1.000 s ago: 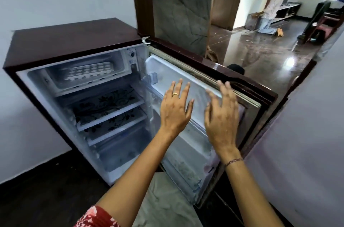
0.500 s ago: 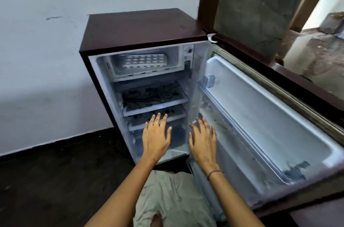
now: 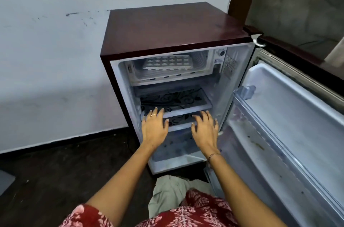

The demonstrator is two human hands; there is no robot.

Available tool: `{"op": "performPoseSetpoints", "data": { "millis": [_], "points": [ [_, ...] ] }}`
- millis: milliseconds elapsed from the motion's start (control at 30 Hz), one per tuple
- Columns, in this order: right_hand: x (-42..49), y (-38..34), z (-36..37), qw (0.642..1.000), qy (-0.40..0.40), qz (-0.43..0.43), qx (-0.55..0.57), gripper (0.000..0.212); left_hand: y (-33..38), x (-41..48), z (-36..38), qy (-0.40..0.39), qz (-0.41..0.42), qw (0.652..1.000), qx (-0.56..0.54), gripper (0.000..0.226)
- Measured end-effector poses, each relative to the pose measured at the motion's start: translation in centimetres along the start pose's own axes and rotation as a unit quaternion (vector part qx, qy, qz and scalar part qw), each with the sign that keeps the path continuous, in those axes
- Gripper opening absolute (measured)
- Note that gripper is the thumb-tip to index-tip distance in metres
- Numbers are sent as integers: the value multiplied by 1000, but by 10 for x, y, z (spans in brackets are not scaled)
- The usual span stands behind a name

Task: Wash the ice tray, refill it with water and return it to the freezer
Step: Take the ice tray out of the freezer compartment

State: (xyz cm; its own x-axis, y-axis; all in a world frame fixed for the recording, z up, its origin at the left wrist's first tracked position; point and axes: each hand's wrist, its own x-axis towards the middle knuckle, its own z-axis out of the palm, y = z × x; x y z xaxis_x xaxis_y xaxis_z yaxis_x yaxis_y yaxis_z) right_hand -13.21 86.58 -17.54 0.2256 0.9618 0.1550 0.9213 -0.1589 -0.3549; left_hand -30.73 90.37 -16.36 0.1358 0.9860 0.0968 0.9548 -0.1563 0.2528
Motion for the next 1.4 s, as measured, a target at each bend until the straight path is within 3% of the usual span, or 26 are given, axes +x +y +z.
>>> {"op": "performPoseSetpoints", "data": {
  "millis": [467, 600, 867, 1067, 1267, 1400],
  "points": [
    [208, -19, 3, 993, 108, -22, 52, 39, -2, 183, -25, 109, -61, 992, -16, 53],
    [251, -17, 10, 994, 100, -10, 37, 44, -2, 221, -30, 109, -119, 987, -20, 54],
    [299, -17, 27, 999, 41, 9, 12, 58, -5, 257, -41, 116, -155, 976, -101, 44],
    [314, -18, 26, 995, 34, 25, 94, 51, -21, 270, -46, 146, -173, 960, -165, 50],
    [315, -9, 12, 974, 11, 55, 218, 35, -42, 272, -31, 96, -197, 922, -318, 75],
    [310, -8, 2, 960, 3, 78, 269, 36, -34, 260, -38, 87, -216, 907, -350, 45]
  ]
}}
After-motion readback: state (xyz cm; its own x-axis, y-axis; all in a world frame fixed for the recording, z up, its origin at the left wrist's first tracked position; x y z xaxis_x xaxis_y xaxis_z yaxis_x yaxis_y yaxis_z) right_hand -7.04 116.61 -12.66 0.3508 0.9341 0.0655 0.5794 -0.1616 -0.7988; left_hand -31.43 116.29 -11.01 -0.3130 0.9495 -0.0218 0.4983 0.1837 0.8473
